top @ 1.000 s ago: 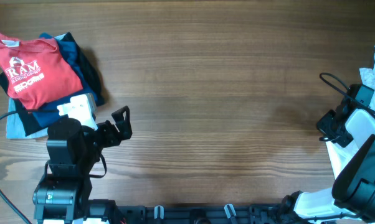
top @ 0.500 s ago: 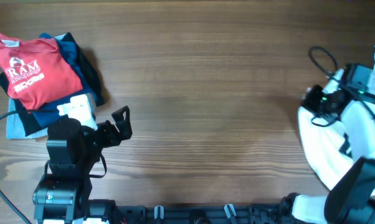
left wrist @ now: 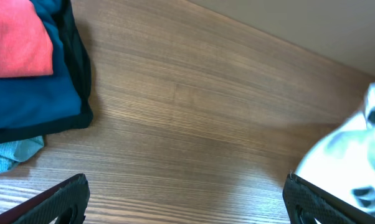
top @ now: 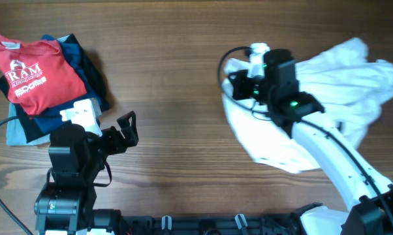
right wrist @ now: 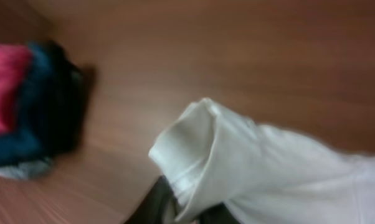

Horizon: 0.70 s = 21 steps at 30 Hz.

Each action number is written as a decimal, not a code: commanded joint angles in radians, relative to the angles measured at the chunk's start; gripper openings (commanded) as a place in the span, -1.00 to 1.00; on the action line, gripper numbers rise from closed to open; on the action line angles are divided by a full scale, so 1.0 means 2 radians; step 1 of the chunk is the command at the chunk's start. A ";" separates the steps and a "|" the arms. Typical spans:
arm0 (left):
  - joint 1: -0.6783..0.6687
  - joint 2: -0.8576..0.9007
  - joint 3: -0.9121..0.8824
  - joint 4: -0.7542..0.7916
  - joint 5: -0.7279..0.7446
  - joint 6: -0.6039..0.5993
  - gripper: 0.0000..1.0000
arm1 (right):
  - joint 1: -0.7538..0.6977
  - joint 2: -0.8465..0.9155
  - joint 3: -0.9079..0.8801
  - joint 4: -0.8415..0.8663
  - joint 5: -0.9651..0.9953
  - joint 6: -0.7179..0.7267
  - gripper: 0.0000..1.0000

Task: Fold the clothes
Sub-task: 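Grasp the white t-shirt with the right gripper and drag it to center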

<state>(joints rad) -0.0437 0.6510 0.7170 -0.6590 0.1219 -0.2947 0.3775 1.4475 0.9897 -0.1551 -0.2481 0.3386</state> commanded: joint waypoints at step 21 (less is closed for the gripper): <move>-0.033 0.077 0.010 0.008 0.040 -0.042 1.00 | -0.162 -0.094 0.007 -0.253 0.117 0.000 1.00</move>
<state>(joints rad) -0.0639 0.7170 0.7185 -0.6476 0.1562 -0.3401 0.1181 1.2980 0.9913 -0.6029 -0.0681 0.3397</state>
